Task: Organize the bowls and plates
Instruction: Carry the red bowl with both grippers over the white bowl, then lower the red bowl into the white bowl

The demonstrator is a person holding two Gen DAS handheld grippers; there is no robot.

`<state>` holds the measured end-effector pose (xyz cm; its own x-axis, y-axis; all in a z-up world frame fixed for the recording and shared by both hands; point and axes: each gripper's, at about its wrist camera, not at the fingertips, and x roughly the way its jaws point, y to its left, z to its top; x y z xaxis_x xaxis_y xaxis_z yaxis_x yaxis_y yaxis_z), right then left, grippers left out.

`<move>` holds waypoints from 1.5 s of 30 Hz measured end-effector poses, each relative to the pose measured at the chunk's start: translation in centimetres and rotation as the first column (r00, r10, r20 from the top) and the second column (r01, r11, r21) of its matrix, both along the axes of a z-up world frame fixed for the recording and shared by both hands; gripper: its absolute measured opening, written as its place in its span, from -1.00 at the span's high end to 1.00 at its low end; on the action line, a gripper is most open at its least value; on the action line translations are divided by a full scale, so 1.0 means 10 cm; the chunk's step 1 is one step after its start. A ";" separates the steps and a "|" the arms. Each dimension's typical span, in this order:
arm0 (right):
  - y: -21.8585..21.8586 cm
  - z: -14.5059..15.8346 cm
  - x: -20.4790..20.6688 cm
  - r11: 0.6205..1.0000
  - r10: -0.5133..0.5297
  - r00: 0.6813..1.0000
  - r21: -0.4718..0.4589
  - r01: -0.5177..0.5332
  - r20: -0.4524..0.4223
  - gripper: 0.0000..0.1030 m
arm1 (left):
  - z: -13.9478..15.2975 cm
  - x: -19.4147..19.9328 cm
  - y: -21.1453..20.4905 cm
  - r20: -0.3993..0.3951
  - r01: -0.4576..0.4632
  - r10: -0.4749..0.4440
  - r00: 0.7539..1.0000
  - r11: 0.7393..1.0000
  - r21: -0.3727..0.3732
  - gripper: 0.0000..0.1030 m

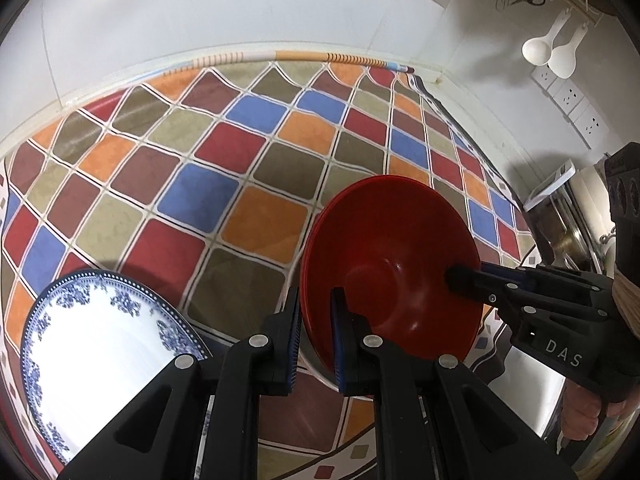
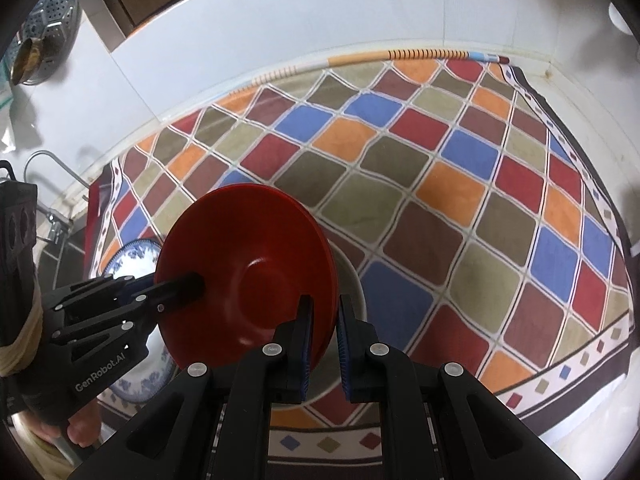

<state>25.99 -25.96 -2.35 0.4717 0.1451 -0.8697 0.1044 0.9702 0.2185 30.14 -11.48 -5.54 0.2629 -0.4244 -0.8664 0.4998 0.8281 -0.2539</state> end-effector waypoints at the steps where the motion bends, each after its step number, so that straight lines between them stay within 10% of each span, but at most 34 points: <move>1: 0.00 -0.01 -0.01 1.000 0.000 1.000 0.000 0.000 -0.004 0.75 | -0.01 -0.01 -0.01 -0.004 0.002 -0.002 1.000 1.000 0.003 0.73; 22: -0.02 -0.12 -0.08 1.000 0.009 1.000 -0.016 -0.009 -0.026 0.75 | -0.13 -0.05 -0.06 -0.035 0.001 -0.001 0.999 1.000 0.025 0.66; 36: 0.00 -0.08 -0.15 0.997 0.021 1.000 -0.069 -0.020 0.007 0.73 | 0.04 -0.13 -0.06 0.036 0.000 -0.001 0.999 0.999 0.033 0.28; 45: -0.02 0.06 -0.20 0.994 -0.001 0.998 -0.107 0.008 0.070 0.26 | 0.19 -0.12 0.01 0.088 -0.026 0.023 0.996 0.999 0.035 0.14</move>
